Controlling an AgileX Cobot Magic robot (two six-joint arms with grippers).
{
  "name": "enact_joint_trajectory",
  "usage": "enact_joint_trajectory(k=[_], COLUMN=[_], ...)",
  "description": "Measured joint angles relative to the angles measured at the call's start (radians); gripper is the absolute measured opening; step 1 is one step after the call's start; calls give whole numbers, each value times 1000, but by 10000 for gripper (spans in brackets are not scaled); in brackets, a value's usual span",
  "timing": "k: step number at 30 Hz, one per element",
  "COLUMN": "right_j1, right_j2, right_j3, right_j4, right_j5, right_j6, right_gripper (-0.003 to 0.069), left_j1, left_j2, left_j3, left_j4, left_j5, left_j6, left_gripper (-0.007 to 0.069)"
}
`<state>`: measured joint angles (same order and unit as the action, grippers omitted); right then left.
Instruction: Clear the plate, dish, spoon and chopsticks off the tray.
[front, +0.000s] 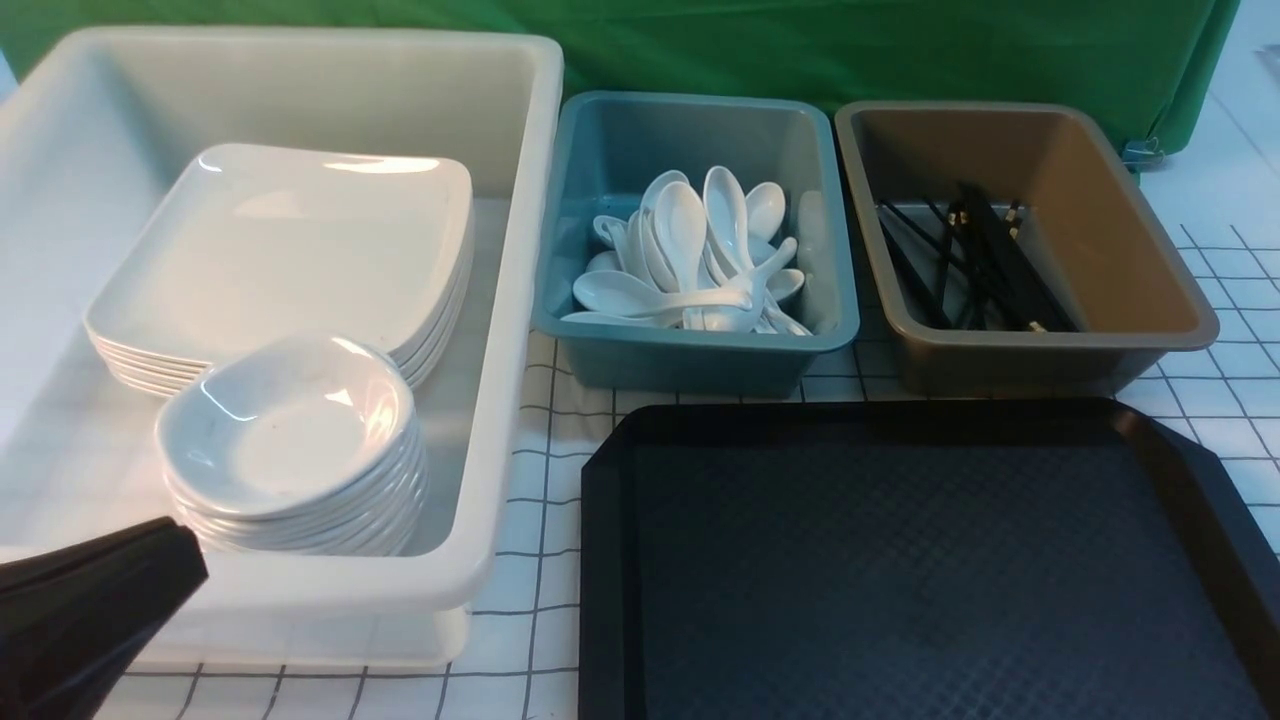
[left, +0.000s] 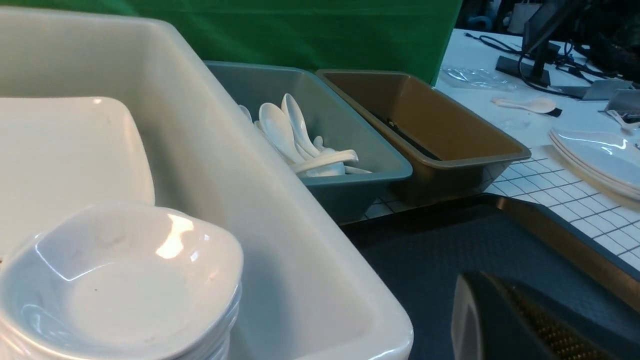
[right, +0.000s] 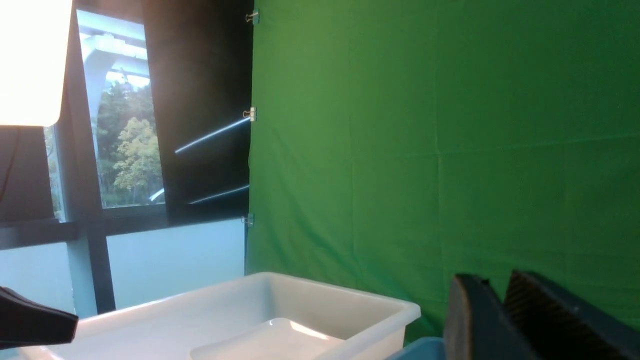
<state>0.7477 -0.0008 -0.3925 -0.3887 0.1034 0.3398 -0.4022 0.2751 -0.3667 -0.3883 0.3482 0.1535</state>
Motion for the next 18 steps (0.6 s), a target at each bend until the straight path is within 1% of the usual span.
enact_joint_trajectory(k=[6, 18], right_j1=[0, 0], right_j2=[-1, -1], right_j3=[0, 0], right_j4=[0, 0], right_j5=[-1, -2], right_j6=[1, 1], right_gripper=[143, 176], left_j1=[0, 0], left_j2=[0, -1], left_j3=[0, 1], left_j4=[20, 21], left_j5=[0, 0], left_j6=[-1, -3], left_gripper=[-1, -1])
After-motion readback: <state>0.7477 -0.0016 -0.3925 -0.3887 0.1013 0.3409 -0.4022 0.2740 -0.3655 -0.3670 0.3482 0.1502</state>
